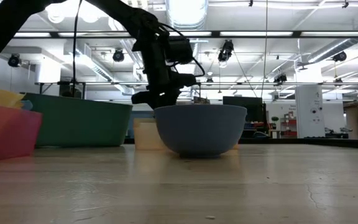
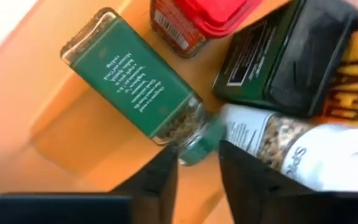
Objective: Pick & Place Food Item
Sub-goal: Put the green spice bottle into the orange bin
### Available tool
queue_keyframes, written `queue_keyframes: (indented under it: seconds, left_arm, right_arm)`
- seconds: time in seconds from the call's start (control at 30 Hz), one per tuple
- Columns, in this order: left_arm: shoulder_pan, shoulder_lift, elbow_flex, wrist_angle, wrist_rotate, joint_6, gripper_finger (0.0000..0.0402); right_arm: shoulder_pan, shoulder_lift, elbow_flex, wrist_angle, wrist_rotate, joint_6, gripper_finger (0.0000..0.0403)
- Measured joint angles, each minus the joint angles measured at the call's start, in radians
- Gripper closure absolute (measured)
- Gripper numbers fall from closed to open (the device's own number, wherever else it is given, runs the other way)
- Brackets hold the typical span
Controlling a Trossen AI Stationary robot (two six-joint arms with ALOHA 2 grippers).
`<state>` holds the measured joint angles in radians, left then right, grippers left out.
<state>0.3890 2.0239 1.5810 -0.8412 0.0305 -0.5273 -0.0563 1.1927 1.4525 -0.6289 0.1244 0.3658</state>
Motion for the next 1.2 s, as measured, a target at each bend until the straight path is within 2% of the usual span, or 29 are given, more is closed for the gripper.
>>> queue_keyframes:
  seconds: [0.17,0.33,0.5,1.2]
  left_arm:
    - [0.017,0.040,0.001,0.014,-0.011,-0.090,0.0224]
    - [0.023,0.078,0.009,0.032,0.006,-0.135,0.0196]
    - [0.023,0.085,0.011,0.073,0.007,-0.158,0.0192]
    - [0.003,0.089,-0.021,0.060,-0.025,-0.192,0.0192]
  right_arm:
    - [0.000,0.000,0.000,0.000,-0.003,-0.002,0.0027]
    - [0.000,-0.002,0.000,0.003,-0.012,0.001,0.0027]
    - [0.000,-0.002,0.000,0.012,-0.048,0.019,0.0027]
    - [0.000,-0.021,0.000,0.021,-0.086,0.027,0.0027]
